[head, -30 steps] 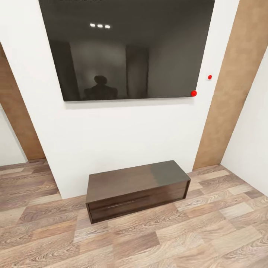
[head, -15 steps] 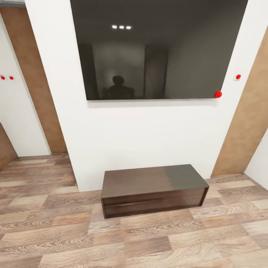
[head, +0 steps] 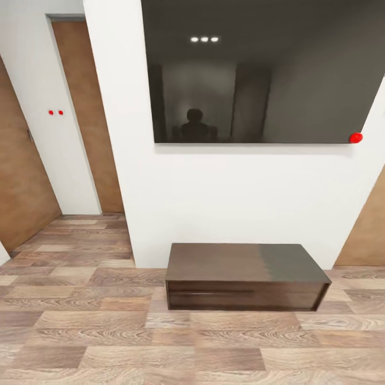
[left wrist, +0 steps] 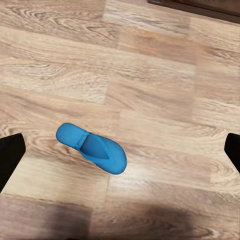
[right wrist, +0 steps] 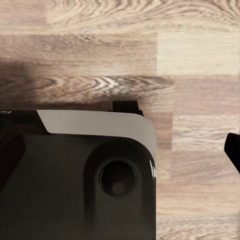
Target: In the bedroom, move the book from the bed onto either nightstand, and place the two sandals side by side next to the bed.
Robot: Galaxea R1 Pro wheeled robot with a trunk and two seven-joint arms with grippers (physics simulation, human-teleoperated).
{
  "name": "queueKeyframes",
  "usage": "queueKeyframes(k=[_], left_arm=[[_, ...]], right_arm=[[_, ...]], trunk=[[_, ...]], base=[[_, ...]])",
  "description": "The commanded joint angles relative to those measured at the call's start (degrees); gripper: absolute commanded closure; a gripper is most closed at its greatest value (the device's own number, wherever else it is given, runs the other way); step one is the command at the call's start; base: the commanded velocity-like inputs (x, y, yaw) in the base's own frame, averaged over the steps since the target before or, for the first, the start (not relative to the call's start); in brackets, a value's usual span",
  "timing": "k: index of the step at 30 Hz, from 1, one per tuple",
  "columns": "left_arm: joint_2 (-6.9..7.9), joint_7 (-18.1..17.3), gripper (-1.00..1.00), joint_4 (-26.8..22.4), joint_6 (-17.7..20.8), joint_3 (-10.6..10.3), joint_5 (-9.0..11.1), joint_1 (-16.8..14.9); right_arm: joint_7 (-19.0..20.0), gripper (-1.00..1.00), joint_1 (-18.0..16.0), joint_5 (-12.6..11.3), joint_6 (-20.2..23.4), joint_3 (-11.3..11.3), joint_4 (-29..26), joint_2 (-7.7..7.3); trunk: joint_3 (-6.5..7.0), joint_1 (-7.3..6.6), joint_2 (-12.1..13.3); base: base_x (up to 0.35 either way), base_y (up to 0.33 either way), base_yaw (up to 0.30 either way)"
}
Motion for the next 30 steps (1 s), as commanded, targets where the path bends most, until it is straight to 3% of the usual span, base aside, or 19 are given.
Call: queueKeyframes(k=[1,30], left_arm=[[-0.02,0.0,-1.00,0.0,-0.2,0.0,0.3,0.0],[0.00,0.0,-1.00,0.0,-0.2,0.0,0.3,0.0]], right_arm=[[0.0,-1.00,0.0,0.0,-0.2,-0.1,0.0,0.00],[0.1,-1.00,0.0,0.0,-0.2,-0.1,0.0,0.00]], trunk=[[-0.06,0.00,0.0],[-0.06,0.00,0.0]], base=[[0.000,0.000,0.291],[0.000,0.000,0.291]])
